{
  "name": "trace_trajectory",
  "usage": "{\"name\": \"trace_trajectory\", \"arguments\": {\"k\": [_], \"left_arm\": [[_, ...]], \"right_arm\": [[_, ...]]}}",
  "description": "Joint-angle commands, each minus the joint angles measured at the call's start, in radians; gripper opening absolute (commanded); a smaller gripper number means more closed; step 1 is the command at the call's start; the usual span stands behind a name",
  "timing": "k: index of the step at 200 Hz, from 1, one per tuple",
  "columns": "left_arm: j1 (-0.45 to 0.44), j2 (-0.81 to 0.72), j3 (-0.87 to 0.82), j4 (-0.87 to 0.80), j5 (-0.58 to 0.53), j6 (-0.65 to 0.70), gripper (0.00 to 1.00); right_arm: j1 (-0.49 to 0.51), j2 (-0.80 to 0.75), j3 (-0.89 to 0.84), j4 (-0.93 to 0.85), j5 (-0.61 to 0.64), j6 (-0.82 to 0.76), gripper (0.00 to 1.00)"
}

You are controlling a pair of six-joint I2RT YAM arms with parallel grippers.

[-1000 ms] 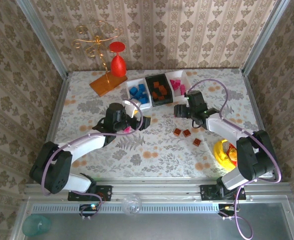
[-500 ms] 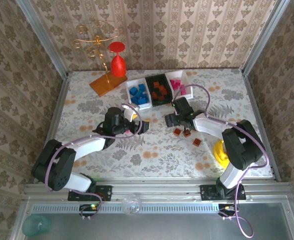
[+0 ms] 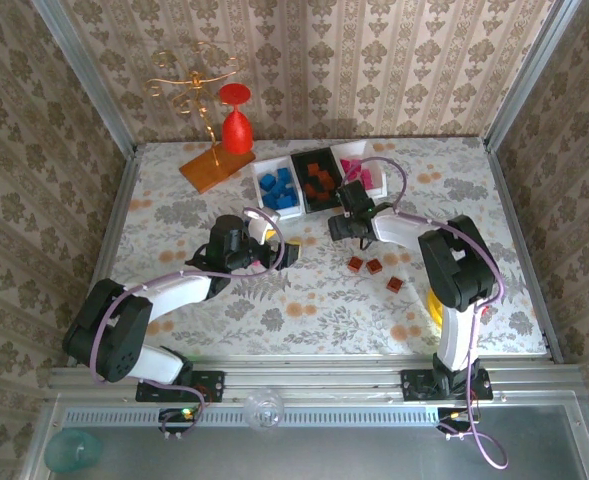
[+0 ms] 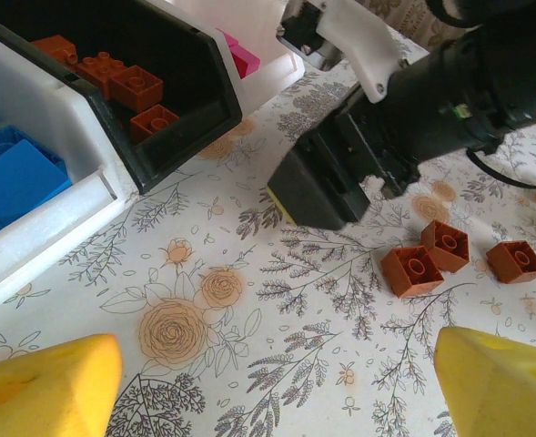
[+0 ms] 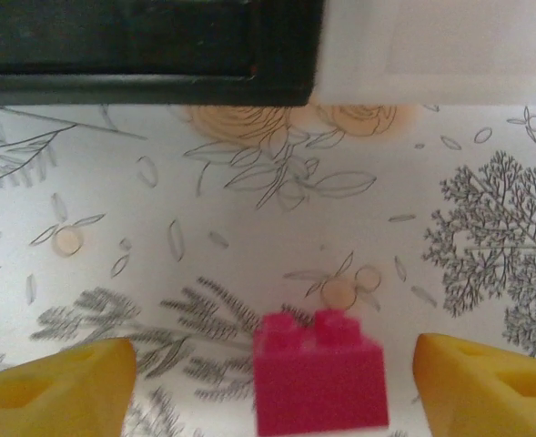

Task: Sort the legos into containers by color
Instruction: Pick up the lego from the center of the table, then place the lego in the container.

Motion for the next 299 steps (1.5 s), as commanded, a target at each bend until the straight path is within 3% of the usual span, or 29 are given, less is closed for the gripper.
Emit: {"name": "trace_trajectory", "arguments": {"k": [1,30,88,146,182,209,249,299], "left_arm": [[0.001,-0.026,0.006,-0.009,0.018,0.022,0.89],[0.001,-0.026,0.01,-0.016,0.021,0.022,0.89],[-0.001,-0.021,0.008,0.001,0.041,0.014,0.89],[-0.001,-0.022,0.002,0.019,0.035,0.004,0.88],[-0.001,-0.035,-0.005,0.019,0.026,0.007,0.88],[-0.001,-0.039,-0.007,0.019,0.02,0.011,0.88],[-0.002,-0.036,-0.009,0.022,0.016,0.01,0.88],[0.001,-0.063,-0.007,-0.031,-0.096,0.011,0.88]], "right_arm": [[-0.011,0.037,0.048,-0.045,-0.05,0.003,0.7],[-0.011,0.047,0.053,-0.051,-0.108,0.011,0.52],[-0.011,-0.018,0.019,-0.031,-0.137,-0.001,0.32],[-0.073,-0.169,-0.055,0.223,-0.107,0.026,0.32],[-0.125,-0.053,0.094,0.236,0.015,0.035,0.33],[-0.169,0.075,0.25,0.178,0.035,0.065,0.34],[-0.189,0.215,0.454,0.069,-0.04,0.078,0.43],[-0.188,0.088,0.367,0.11,-0.187,0.126,0.56]]}}
